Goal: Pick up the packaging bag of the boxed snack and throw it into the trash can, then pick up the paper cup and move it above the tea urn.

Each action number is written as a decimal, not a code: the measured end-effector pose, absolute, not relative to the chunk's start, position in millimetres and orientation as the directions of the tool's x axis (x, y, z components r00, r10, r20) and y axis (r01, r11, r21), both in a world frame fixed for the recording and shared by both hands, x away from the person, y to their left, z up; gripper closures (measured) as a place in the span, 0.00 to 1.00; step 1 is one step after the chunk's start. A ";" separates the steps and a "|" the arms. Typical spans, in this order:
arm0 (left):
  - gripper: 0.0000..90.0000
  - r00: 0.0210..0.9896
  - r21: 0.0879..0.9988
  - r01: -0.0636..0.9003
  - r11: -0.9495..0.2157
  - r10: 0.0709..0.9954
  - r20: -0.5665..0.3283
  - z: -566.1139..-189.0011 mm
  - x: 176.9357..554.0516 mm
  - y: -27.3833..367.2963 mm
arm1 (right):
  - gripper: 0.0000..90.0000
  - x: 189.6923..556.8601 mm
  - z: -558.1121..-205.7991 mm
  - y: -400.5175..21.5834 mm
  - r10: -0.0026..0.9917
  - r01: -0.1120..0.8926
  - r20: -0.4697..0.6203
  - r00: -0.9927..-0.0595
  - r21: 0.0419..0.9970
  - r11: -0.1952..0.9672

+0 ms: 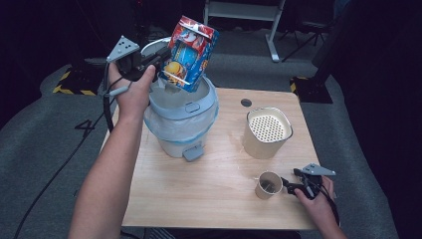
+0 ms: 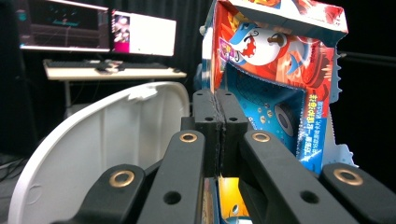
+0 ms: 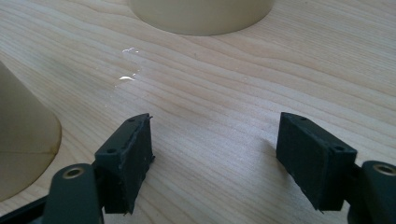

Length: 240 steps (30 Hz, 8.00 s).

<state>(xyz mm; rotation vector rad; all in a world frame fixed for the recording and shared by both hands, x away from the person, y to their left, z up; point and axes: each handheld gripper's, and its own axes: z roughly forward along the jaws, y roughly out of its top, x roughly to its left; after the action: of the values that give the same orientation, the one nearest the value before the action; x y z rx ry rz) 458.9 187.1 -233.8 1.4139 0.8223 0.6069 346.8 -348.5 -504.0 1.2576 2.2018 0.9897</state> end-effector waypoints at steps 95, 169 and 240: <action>0.41 0.779 0.873 0.346 -0.343 0.624 -0.063 -410.3 329.5 197.9 | 0.18 292.5 -481.8 -342.5 0.676 0.470 0.094 -0.730 0.788 0.398; 0.16 0.727 0.689 0.507 -0.518 0.687 -0.019 -504.4 343.7 194.0 | 0.32 318.4 -427.5 -305.1 0.650 0.391 0.077 -0.756 0.850 0.354; 0.15 0.721 0.687 0.510 -0.517 0.692 -0.014 -504.4 343.7 193.5 | 0.33 466.4 -324.4 -313.5 0.796 0.384 0.036 -0.604 0.888 0.251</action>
<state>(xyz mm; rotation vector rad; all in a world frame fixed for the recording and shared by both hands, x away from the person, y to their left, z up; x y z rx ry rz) 343.7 193.5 -504.4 2.2350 0.9065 0.3425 466.4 -313.5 -324.4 1.0751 2.1054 1.3100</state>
